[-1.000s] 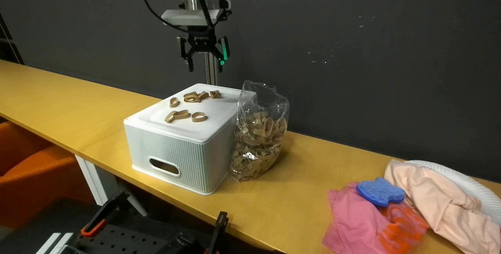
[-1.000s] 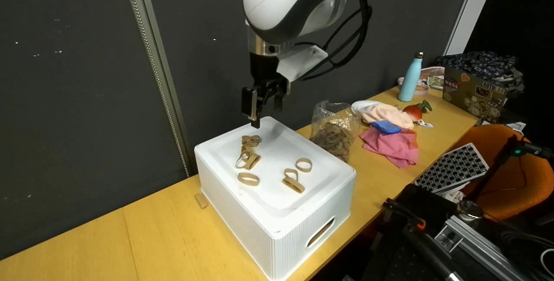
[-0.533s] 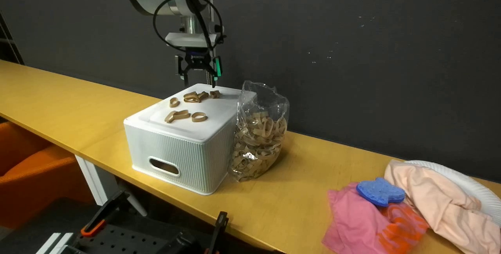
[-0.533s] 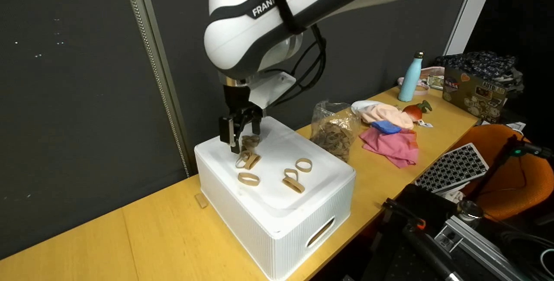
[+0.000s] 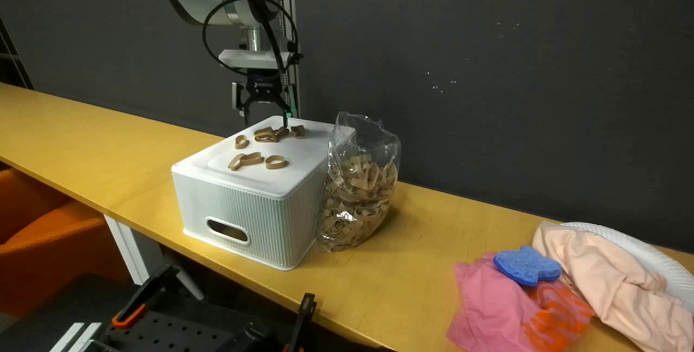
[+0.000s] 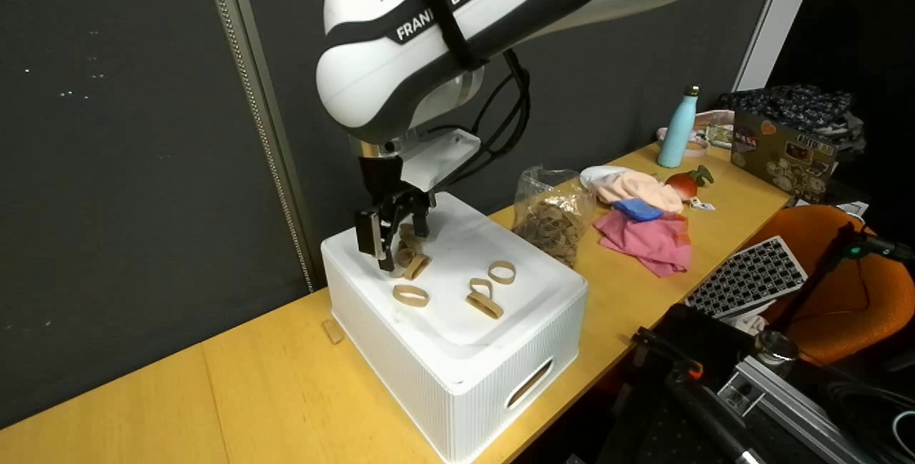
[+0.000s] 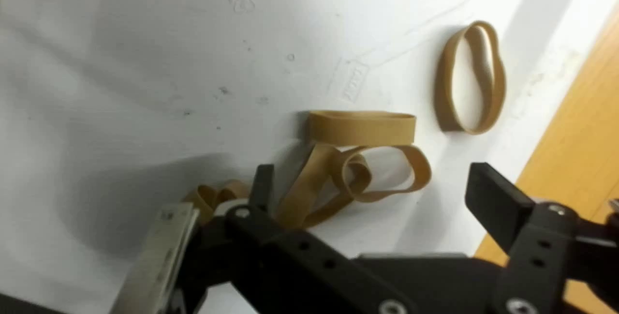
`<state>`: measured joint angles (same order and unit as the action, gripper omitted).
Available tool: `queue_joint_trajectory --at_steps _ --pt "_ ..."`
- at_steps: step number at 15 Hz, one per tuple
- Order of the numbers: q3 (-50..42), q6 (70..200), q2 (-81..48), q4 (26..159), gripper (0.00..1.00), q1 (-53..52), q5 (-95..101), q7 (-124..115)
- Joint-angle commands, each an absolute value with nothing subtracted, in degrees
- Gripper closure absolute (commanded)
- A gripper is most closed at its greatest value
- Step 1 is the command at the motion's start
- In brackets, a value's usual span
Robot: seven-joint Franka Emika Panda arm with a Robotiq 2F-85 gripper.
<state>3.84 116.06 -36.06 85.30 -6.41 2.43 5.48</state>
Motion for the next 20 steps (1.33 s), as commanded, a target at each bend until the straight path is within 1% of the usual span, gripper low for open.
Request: queue_joint_trajectory --at_steps 1,6,7,8,9,13,14,16,17,18,19,20 --pt "3.4 114.0 -35.7 85.7 0.0 -6.3 2.6 3.4" --pt "2.6 115.2 -35.4 88.3 0.01 -6.5 3.3 0.9" --pt "2.5 115.5 -35.4 88.9 0.25 -6.5 3.4 0.6" --pt "2.5 115.7 -35.3 89.3 0.25 -6.5 3.5 0.4" --pt "2.5 115.7 -35.2 89.7 0.3 -6.5 3.5 0.3" --pt "2.6 116.7 -33.7 91.6 0.6 -6.8 3.7 -0.1" --pt "2.7 116.9 -33.5 91.9 0.69 -6.9 3.6 -0.1" --pt "2.9 117.3 -32.7 92.8 0.82 -7.1 3.7 -0.2" --pt "2.9 117.4 -32.5 92.9 0.91 -7.2 3.9 -0.2" --pt "2.9 117.5 -32.3 93.2 0.97 -7.3 4.0 -0.1" --pt "2.9 117.6 -32.0 93.6 1.0 -7.3 4.1 -0.2" --pt "2.8 117.6 -31.8 93.8 1.0 -7.3 4.2 -0.2"
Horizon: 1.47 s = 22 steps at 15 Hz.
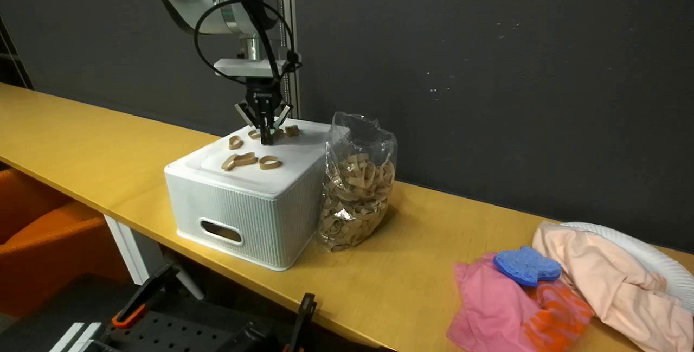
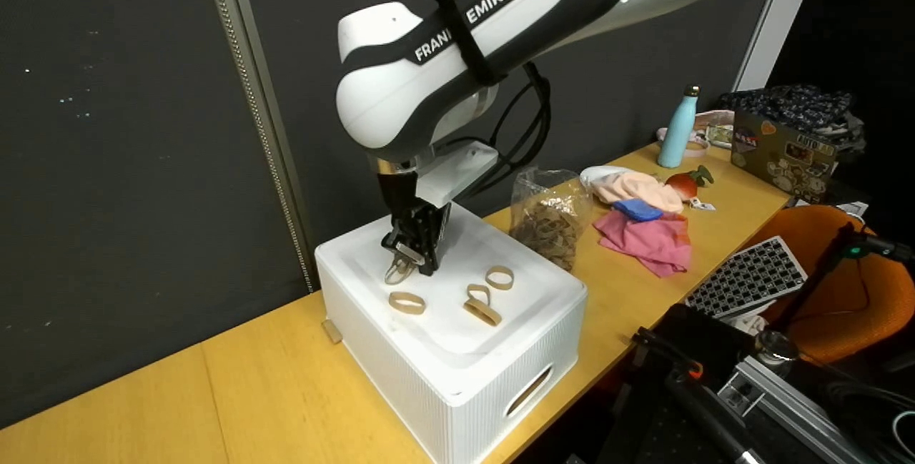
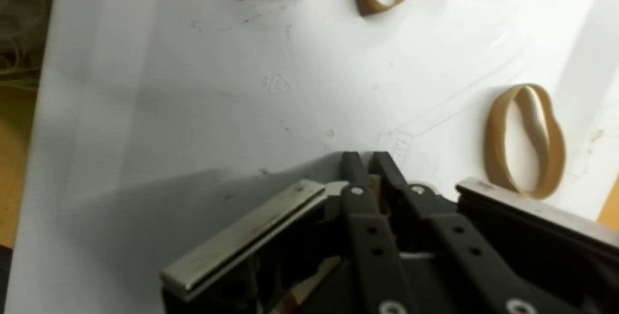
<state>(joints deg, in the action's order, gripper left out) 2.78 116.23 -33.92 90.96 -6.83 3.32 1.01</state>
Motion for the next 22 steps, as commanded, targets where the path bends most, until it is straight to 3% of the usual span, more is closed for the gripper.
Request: queue_joint_trajectory --at_steps 1,12,13,16,22 --pt "2.7 117.7 -31.2 94.3 1.0 -7.4 4.3 -0.3" --pt "2.2 116.8 -30.7 92.0 0.99 -6.9 5.9 -0.4" --pt "2.2 116.5 -31.2 91.2 0.72 -6.9 6.0 -0.4" --pt "2.1 116.4 -32.6 89.4 0.56 -7.0 6.3 -0.3" --pt "2.2 116.0 -36.9 84.4 0.12 -7.0 5.9 0.1"
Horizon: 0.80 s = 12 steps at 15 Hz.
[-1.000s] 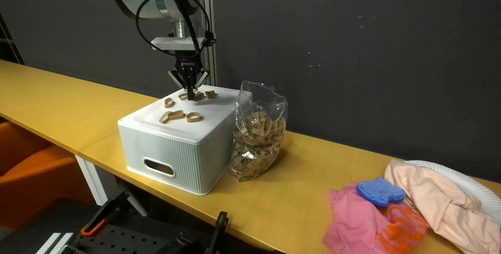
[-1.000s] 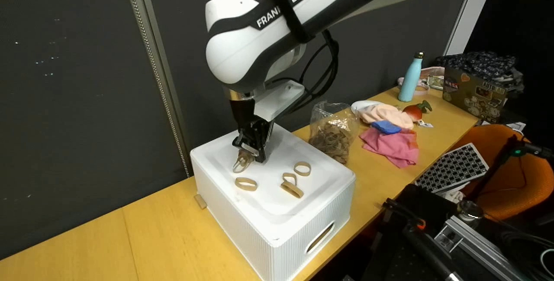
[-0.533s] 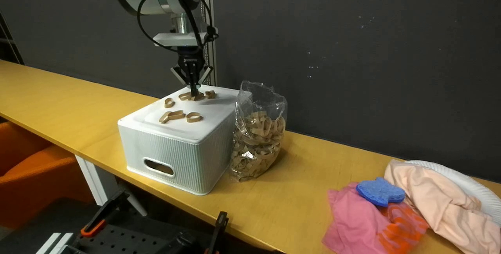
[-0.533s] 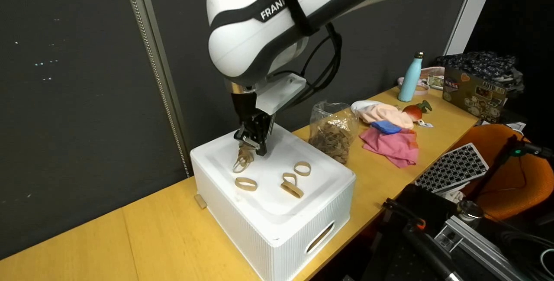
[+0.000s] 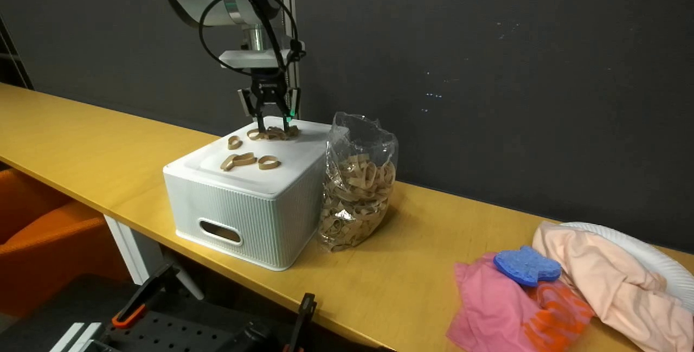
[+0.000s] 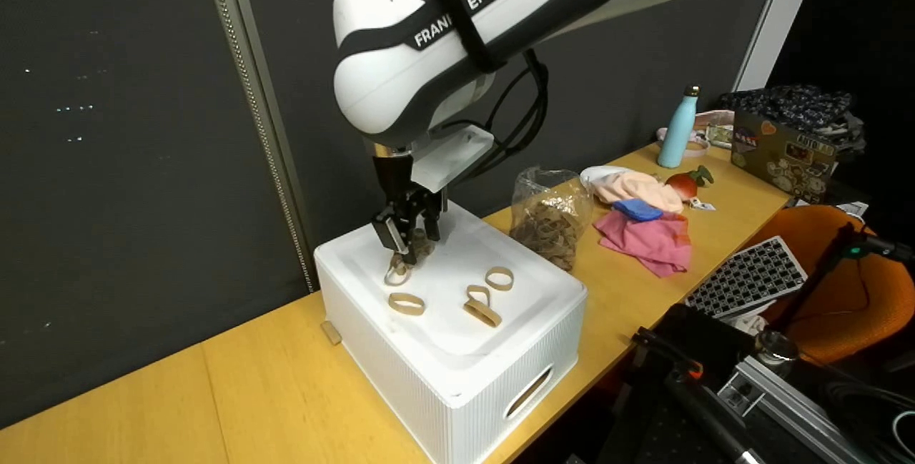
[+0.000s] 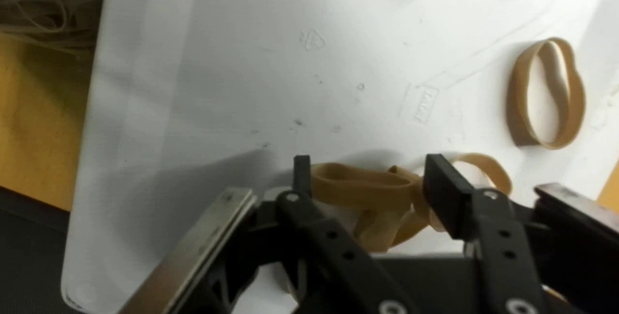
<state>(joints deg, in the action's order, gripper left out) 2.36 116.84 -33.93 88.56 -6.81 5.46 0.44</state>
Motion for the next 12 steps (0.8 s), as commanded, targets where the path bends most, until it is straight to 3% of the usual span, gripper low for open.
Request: queue_joint_trajectory --at_steps 1,2,5,6,7,8,12 --pt "2.2 115.9 -37.5 83.7 0.05 -7.0 5.9 0.0" --pt "2.2 115.8 -38.4 82.7 0.0 -7.0 5.9 0.1" --pt "2.3 115.4 -39.9 80.3 0.0 -7.3 5.8 0.0" --pt "2.3 115.4 -40.3 79.8 0.04 -7.4 5.7 0.0" --pt "2.4 115.6 -40.6 79.5 0.17 -7.4 5.5 0.0" --pt "2.6 115.6 -40.9 79.1 0.2 -7.4 5.3 -0.1" --pt "2.9 116.1 -40.0 80.5 0.49 -8.0 5.2 -0.3"
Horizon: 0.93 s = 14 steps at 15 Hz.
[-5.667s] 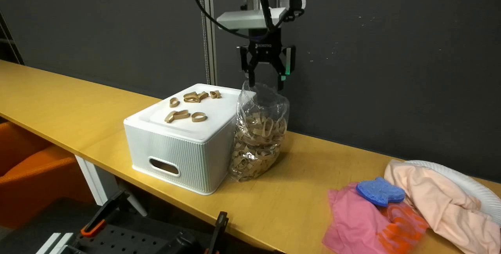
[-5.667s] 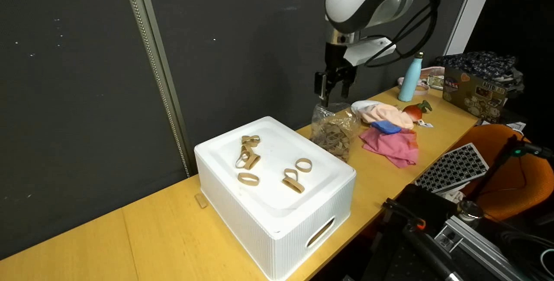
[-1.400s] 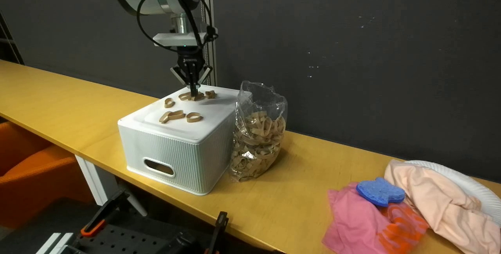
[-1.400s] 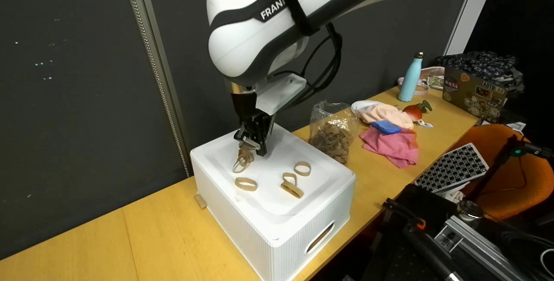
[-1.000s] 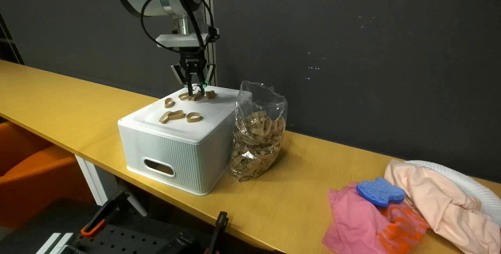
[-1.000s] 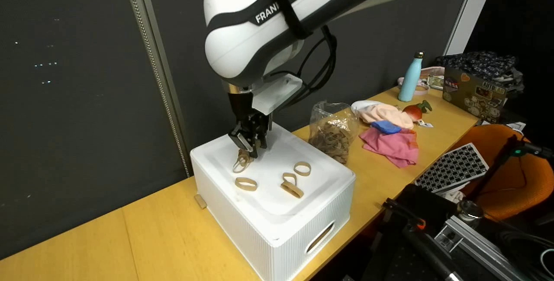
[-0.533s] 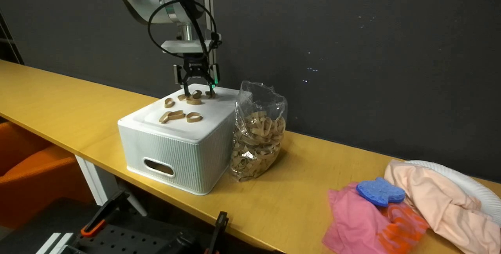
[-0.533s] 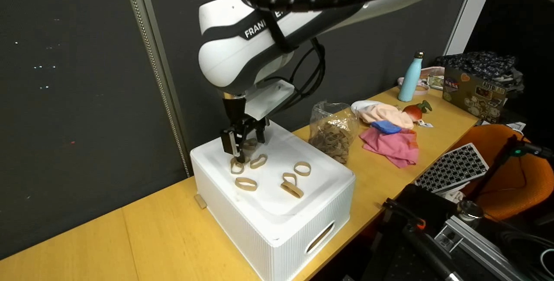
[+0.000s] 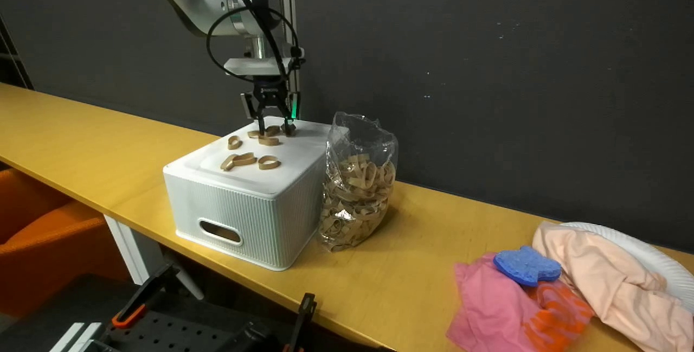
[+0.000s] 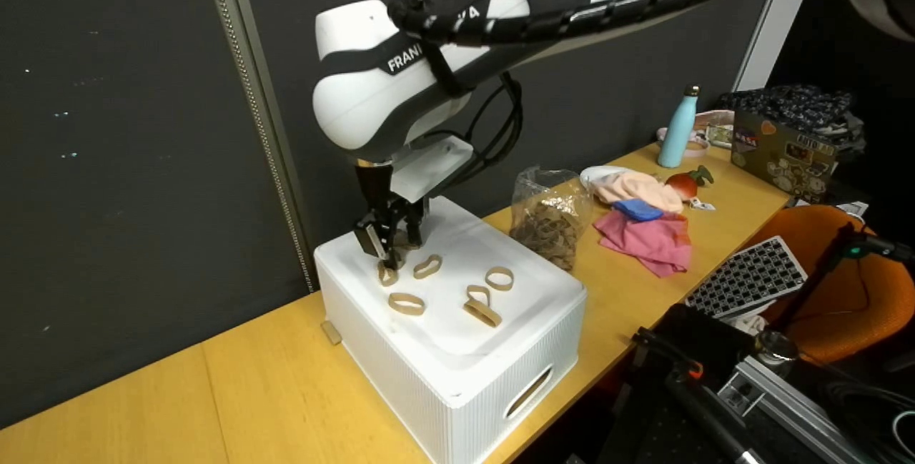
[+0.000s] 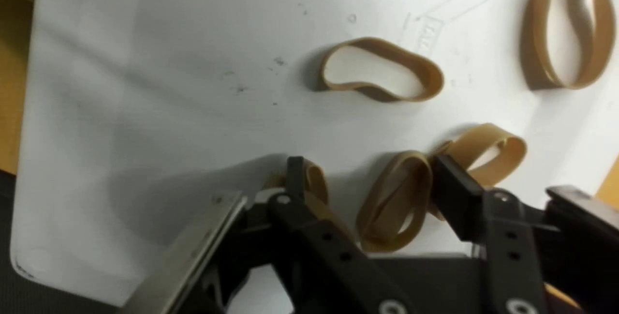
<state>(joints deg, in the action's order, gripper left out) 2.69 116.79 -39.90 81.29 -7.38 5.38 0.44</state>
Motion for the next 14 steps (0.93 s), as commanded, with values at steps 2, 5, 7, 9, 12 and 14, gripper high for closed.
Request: queue_joint_trajectory --at_steps 2,5,7,9,12,14 --pt "3.0 116.5 -39.3 81.5 0.7 -8.2 5.3 -0.4" --pt "2.9 116.9 -38.3 82.8 0.94 -8.3 5.4 -0.5" --pt "2.8 117.1 -37.9 83.4 1.0 -8.2 5.4 -0.5" --pt "2.7 117.2 -37.2 83.9 1.0 -8.2 5.6 -0.6" --pt "2.5 116.9 -35.4 85.0 0.99 -8.4 6.0 -1.0" --pt "2.3 116.5 -33.7 85.7 0.99 -8.6 6.4 -1.3"
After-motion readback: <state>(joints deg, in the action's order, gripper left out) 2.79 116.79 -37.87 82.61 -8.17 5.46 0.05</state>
